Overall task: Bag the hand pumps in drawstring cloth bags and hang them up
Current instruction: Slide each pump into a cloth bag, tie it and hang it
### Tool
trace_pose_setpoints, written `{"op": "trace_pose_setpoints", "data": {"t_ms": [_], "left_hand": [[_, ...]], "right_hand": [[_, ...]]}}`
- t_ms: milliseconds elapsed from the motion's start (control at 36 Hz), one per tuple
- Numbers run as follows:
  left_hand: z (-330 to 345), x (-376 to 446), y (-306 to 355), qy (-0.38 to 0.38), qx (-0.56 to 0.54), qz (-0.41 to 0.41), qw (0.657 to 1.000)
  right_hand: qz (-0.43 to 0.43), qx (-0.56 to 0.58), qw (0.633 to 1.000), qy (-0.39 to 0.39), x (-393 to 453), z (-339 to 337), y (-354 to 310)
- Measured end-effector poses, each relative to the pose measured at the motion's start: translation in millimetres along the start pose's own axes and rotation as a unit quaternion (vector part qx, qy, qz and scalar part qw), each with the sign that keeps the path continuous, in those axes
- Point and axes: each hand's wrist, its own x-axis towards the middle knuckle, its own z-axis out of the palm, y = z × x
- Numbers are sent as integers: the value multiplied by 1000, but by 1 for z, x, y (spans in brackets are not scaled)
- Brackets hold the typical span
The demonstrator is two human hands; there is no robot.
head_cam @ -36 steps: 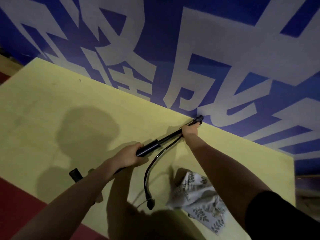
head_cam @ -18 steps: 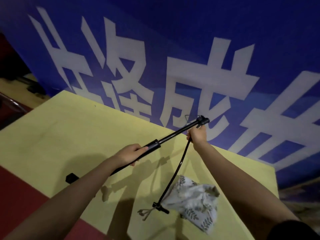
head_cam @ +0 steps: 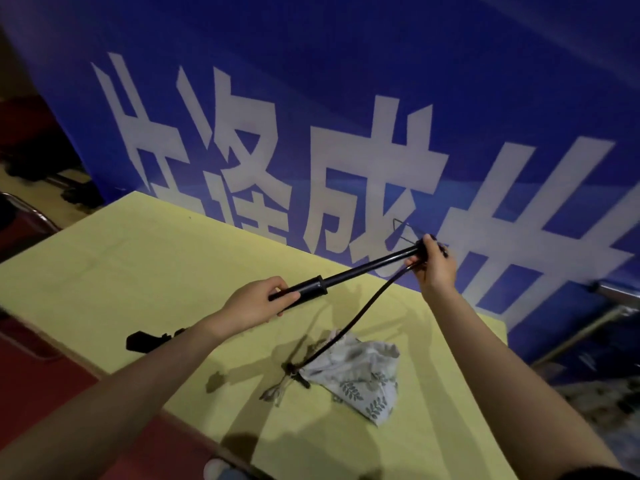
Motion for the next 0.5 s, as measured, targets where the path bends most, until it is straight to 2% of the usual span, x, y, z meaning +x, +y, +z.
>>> {"op": "trace_pose_setpoints", "data": {"t_ms": [83, 194, 500], "left_hand": [[12, -2, 16, -30, 18, 8, 999], [30, 0, 41, -78, -63, 5, 995], [43, 19, 96, -81, -72, 70, 992]], "right_hand": [[-6, 37, 999, -2, -10, -13, -10], [-33, 80, 996, -16, -21, -18, -17], [-58, 90, 994, -16, -34, -38, -36]]}}
